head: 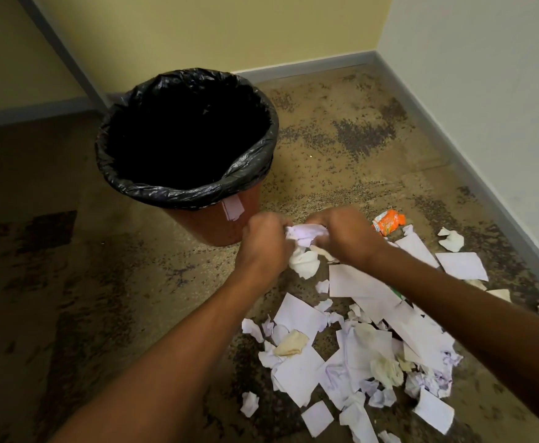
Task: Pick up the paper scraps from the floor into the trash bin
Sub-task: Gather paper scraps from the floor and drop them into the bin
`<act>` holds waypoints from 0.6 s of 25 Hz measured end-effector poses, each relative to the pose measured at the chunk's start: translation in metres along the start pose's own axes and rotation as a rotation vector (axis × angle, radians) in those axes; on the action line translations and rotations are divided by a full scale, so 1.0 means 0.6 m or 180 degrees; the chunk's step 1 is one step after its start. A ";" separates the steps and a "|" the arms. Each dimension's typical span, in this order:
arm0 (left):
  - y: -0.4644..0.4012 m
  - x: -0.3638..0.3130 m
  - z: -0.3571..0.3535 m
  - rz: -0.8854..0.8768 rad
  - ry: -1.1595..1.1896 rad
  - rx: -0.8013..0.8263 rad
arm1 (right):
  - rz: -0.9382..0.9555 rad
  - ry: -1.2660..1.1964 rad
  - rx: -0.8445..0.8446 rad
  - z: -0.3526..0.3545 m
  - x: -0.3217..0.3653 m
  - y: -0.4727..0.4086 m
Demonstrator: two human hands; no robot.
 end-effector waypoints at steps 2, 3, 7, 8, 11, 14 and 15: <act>-0.001 -0.040 0.056 -0.0159 0.0044 -0.0201 | 0.0137 0.0124 -0.0093 0.064 0.041 0.003; -0.001 -0.056 0.087 -0.0191 0.0100 -0.0324 | 0.0188 0.0147 -0.0145 0.093 0.064 0.004; 0.007 -0.092 0.209 -0.0246 0.0384 -0.0845 | 0.0398 0.0189 -0.0496 0.194 0.163 -0.005; 0.007 -0.090 0.238 -0.0241 0.0457 -0.0954 | 0.0460 0.0157 -0.0546 0.209 0.186 -0.014; 0.000 -0.056 0.325 -0.0182 0.0461 -0.1458 | 0.0723 0.0024 -0.0780 0.225 0.254 -0.061; -0.008 0.007 0.375 0.0036 0.0253 -0.1951 | 0.1036 -0.0101 -0.1079 0.198 0.301 -0.130; -0.009 0.030 0.382 0.0122 0.0182 -0.2094 | 0.1111 -0.0179 -0.1135 0.180 0.312 -0.150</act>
Point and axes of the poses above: each hand's wrist, its own y-axis away from the middle knuckle, its own z-axis out of the back of the hand, x = y × z, the point moved 10 cm from there along -y, towards the middle knuckle, and after that the axes turned 9 degrees about -y, right-handed, at the moved point
